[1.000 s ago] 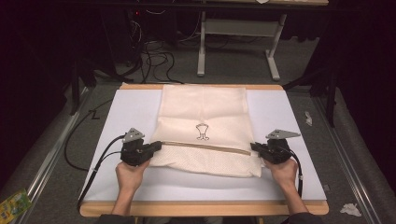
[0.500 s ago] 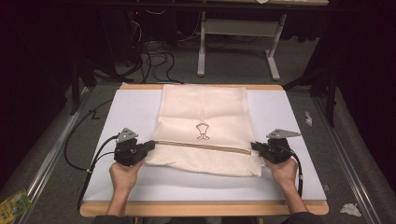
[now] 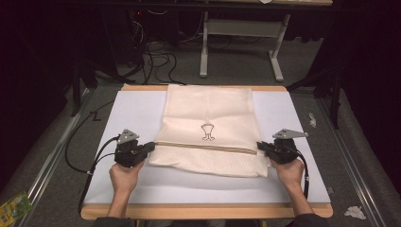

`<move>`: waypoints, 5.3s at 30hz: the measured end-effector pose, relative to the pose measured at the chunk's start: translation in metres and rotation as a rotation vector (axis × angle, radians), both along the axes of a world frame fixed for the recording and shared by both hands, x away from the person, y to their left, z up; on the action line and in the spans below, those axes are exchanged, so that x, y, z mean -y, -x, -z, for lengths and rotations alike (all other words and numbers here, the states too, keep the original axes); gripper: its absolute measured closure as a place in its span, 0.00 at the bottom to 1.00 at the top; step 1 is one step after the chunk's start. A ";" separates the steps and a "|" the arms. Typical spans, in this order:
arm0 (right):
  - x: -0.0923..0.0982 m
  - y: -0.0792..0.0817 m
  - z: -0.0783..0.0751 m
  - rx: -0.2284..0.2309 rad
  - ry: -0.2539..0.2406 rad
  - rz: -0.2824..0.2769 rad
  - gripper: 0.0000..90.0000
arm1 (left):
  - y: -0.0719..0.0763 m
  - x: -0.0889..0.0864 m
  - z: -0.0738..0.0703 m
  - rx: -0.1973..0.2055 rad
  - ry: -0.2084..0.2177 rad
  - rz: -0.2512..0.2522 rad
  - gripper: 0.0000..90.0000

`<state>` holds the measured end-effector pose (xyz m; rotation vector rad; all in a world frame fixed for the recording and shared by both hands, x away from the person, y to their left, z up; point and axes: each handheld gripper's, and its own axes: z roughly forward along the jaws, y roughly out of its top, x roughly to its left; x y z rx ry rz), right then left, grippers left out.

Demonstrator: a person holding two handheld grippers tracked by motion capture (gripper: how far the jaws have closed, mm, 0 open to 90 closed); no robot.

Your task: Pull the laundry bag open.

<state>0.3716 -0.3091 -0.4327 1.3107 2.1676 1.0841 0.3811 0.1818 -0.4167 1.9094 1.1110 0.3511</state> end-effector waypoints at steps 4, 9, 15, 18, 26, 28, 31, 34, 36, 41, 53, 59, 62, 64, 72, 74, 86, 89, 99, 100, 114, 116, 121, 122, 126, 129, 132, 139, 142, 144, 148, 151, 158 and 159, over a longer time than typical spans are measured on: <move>0.003 0.001 -0.003 0.003 -0.003 0.007 0.99 | 0.000 0.000 0.000 -0.004 0.003 0.004 0.97; 0.005 0.000 -0.005 0.010 -0.005 0.015 0.99 | 0.000 0.002 0.002 -0.006 0.001 0.007 0.97; 0.005 0.000 -0.008 0.011 -0.012 0.016 0.99 | 0.001 0.002 0.001 -0.003 0.001 0.008 0.97; 0.005 -0.001 -0.005 0.004 -0.013 0.016 0.98 | 0.000 0.003 0.003 -0.004 0.002 0.007 0.97; 0.005 -0.001 0.002 -0.030 -0.005 0.009 0.98 | 0.001 0.004 0.005 -0.014 -0.003 0.019 0.97; 0.005 -0.001 0.003 -0.030 -0.011 0.012 0.98 | 0.001 0.005 0.006 -0.024 -0.009 0.022 0.97; 0.005 0.000 0.004 -0.041 -0.013 0.013 0.97 | 0.002 0.005 0.007 -0.024 -0.013 0.020 0.97; 0.003 0.000 0.008 -0.046 -0.005 0.006 0.97 | 0.001 0.005 0.008 -0.025 -0.018 0.019 0.96; 0.003 -0.001 0.010 -0.058 -0.006 0.010 0.97 | 0.001 0.006 0.009 -0.033 -0.020 0.021 0.96; 0.004 -0.001 0.013 -0.065 -0.013 0.009 0.96 | 0.001 0.006 0.009 -0.039 -0.024 0.022 0.96; 0.003 -0.001 0.018 -0.074 -0.003 0.004 0.95 | 0.002 0.008 0.011 -0.046 -0.049 0.027 0.96; 0.002 -0.001 0.020 -0.083 0.004 0.006 0.93 | 0.002 0.008 0.013 -0.049 -0.053 0.029 0.96; 0.002 0.000 0.019 -0.082 0.008 0.005 0.91 | 0.002 0.008 0.014 -0.057 -0.061 0.032 0.96; 0.002 -0.001 0.020 -0.082 0.014 0.002 0.90 | 0.002 0.008 0.015 -0.056 -0.062 0.032 0.96; 0.002 -0.001 0.023 -0.102 0.019 0.010 0.77 | 0.003 0.010 0.017 -0.058 -0.063 0.045 0.91; 0.002 -0.001 0.023 -0.098 0.021 0.018 0.73 | 0.003 0.009 0.016 -0.049 -0.056 0.045 0.90; 0.012 0.009 0.002 0.002 -0.016 0.057 0.62 | 0.010 0.004 -0.001 0.055 -0.019 0.007 0.71; 0.016 0.015 -0.008 0.045 -0.045 0.055 0.63 | 0.012 0.000 -0.007 0.090 -0.005 -0.008 0.67; 0.036 0.024 -0.020 0.104 -0.100 0.088 0.62 | 0.016 -0.018 -0.013 0.133 0.016 -0.060 0.63; 0.037 0.025 -0.020 0.106 -0.104 0.096 0.62 | 0.016 -0.020 -0.013 0.132 0.020 -0.066 0.63; 0.059 0.034 -0.020 0.140 -0.132 0.160 0.60 | 0.019 -0.040 -0.009 0.139 0.047 -0.124 0.61; 0.063 0.035 -0.019 0.140 -0.134 0.168 0.60 | 0.019 -0.041 -0.007 0.136 0.045 -0.130 0.61; 0.072 0.039 -0.017 0.146 -0.141 0.194 0.60 | 0.019 -0.046 -0.004 0.135 0.046 -0.145 0.61; 0.073 0.039 -0.016 0.149 -0.141 0.195 0.60 | 0.019 -0.046 -0.004 0.134 0.047 -0.147 0.61; 0.079 0.041 -0.014 0.149 -0.155 0.215 0.61 | 0.018 -0.049 -0.003 0.132 0.047 -0.158 0.60; 0.082 0.042 -0.011 0.151 -0.164 0.232 0.62 | 0.018 -0.050 -0.003 0.132 0.050 -0.167 0.60; 0.084 0.042 -0.009 0.158 -0.158 0.241 0.63 | 0.017 -0.053 0.000 0.125 0.047 -0.176 0.60; 0.093 0.045 -0.002 0.157 -0.166 0.287 0.65 | 0.016 -0.058 0.006 0.113 0.048 -0.197 0.60; 0.096 0.045 0.002 0.154 -0.167 0.298 0.65 | 0.015 -0.060 0.010 0.111 0.054 -0.209 0.60; 0.097 0.045 0.004 0.147 -0.166 0.302 0.65 | 0.014 -0.061 0.012 0.103 0.054 -0.209 0.59; 0.096 0.044 0.008 0.140 -0.160 0.309 0.65 | 0.013 -0.059 0.015 0.101 0.049 -0.213 0.59; 0.096 0.043 0.012 0.132 -0.157 0.312 0.64 | 0.012 -0.058 0.019 0.096 0.040 -0.215 0.59; 0.096 0.041 0.018 0.110 -0.149 0.318 0.64 | 0.007 -0.055 0.028 0.080 0.026 -0.219 0.59; 0.096 0.040 0.020 0.108 -0.139 0.318 0.64 | 0.006 -0.055 0.030 0.077 0.021 -0.224 0.58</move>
